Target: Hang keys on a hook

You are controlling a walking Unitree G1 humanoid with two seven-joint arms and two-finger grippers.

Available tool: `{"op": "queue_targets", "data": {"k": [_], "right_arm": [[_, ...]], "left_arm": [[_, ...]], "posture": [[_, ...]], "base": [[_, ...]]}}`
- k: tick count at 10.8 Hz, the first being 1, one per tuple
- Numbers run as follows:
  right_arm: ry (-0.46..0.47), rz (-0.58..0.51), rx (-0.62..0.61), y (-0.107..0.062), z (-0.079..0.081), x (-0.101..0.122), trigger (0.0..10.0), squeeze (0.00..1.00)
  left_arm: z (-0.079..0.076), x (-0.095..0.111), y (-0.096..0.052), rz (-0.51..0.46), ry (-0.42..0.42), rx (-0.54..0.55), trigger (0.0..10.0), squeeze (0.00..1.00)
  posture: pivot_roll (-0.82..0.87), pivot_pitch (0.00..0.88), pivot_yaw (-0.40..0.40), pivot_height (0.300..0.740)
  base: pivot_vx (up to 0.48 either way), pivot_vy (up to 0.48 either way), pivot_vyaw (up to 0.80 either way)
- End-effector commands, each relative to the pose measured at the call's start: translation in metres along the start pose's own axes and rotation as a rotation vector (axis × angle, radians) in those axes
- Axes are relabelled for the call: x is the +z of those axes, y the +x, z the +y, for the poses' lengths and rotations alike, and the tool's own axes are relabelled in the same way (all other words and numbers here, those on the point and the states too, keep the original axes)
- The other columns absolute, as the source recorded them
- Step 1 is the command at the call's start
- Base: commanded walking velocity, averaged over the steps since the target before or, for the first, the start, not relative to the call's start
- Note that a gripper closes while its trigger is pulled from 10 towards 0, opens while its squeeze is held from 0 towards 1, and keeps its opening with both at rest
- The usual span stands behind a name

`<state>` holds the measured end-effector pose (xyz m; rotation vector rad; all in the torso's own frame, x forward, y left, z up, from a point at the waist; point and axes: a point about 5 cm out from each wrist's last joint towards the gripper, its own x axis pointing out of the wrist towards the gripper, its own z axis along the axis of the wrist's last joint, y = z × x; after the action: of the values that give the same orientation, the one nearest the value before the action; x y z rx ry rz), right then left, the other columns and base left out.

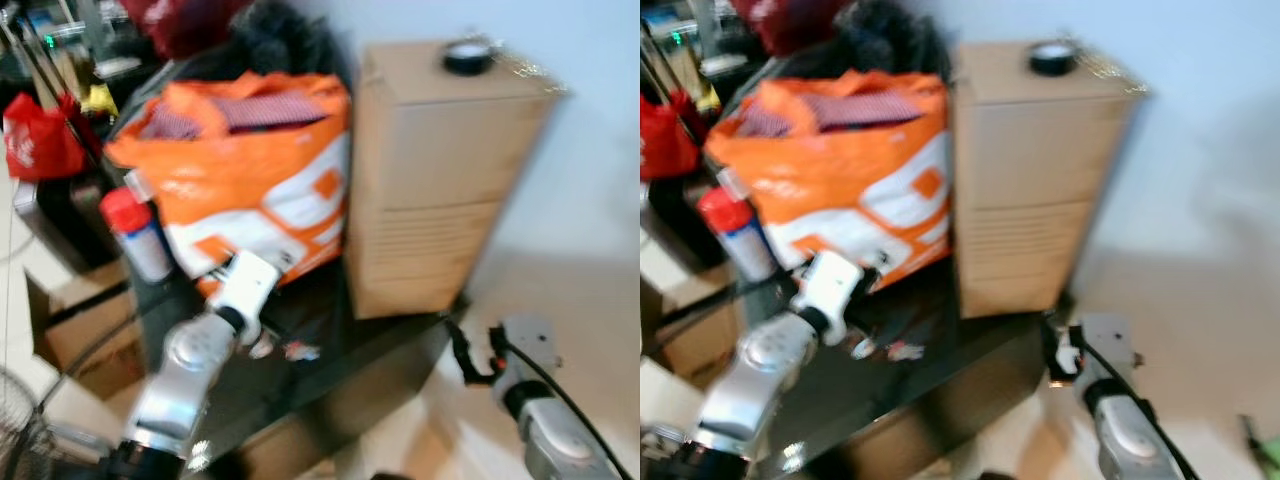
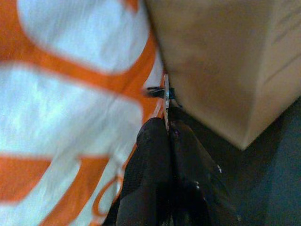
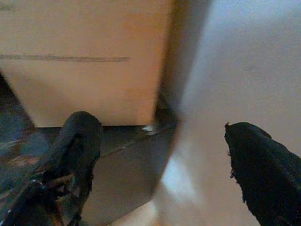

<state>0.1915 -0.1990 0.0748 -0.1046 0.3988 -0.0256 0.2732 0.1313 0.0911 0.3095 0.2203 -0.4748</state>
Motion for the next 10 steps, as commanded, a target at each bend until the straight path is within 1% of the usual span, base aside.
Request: {"op": "queue_targets", "data": {"k": [1, 2, 3, 4, 5, 6, 9, 10], "right_arm": [[0.000, -0.002, 0.004, 0.000, 0.002, 0.000, 10.0, 1.00], [-0.017, -0.004, 0.002, 0.000, 0.001, 0.000, 10.0, 1.00], [-0.039, -0.008, 0.004, -0.001, 0.000, 0.000, 10.0, 1.00], [-0.037, -0.016, 0.035, -0.002, 0.002, 0.001, 10.0, 1.00], [-0.034, -0.017, 0.068, -0.003, 0.004, 0.000, 10.0, 1.00], [-0.054, -0.025, 0.124, -0.005, 0.007, -0.001, 10.0, 1.00], [-0.062, -0.035, 0.157, -0.003, 0.005, 0.001, 10.0, 1.00], [-0.062, -0.037, 0.172, -0.002, 0.007, 0.001, 10.0, 1.00]], "left_arm": [[0.005, -0.001, -0.002, 0.006, 0.011, 0.017, 10.0, 0.00], [0.004, -0.004, -0.001, 0.007, 0.011, 0.014, 10.0, 0.00], [0.004, -0.008, -0.001, -0.002, -0.033, 0.026, 10.0, 0.00], [0.007, -0.007, -0.002, -0.046, -0.061, 0.058, 10.0, 0.00], [0.008, -0.008, -0.003, -0.064, -0.068, 0.067, 10.0, 0.00], [0.007, -0.011, -0.006, -0.055, -0.047, 0.064, 10.0, 0.00], [0.007, -0.010, -0.007, -0.075, -0.045, 0.064, 10.0, 0.00], [0.006, -0.011, -0.007, -0.076, -0.043, 0.060, 10.0, 0.00]], "posture": [[-0.17, 0.000, 0.059, 0.740], [-0.17, 0.000, 0.059, 0.740], [-0.18, 0.000, 0.060, 0.740], [-0.18, 0.000, 0.059, 0.740], [-0.18, 0.000, 0.056, 0.740], [-0.17, 0.000, 0.051, 0.740], [-0.16, 0.000, 0.044, 0.740], [-0.16, 0.000, 0.041, 0.740]], "base": [[0.000, -0.465, 0.00], [0.000, -0.446, 0.00], [0.000, 0.000, 0.00], [0.000, 0.000, -0.45], [0.000, 0.000, -0.80], [0.000, 0.000, -0.80], [0.000, 0.000, -0.80], [0.000, 0.000, 0.00]]}}
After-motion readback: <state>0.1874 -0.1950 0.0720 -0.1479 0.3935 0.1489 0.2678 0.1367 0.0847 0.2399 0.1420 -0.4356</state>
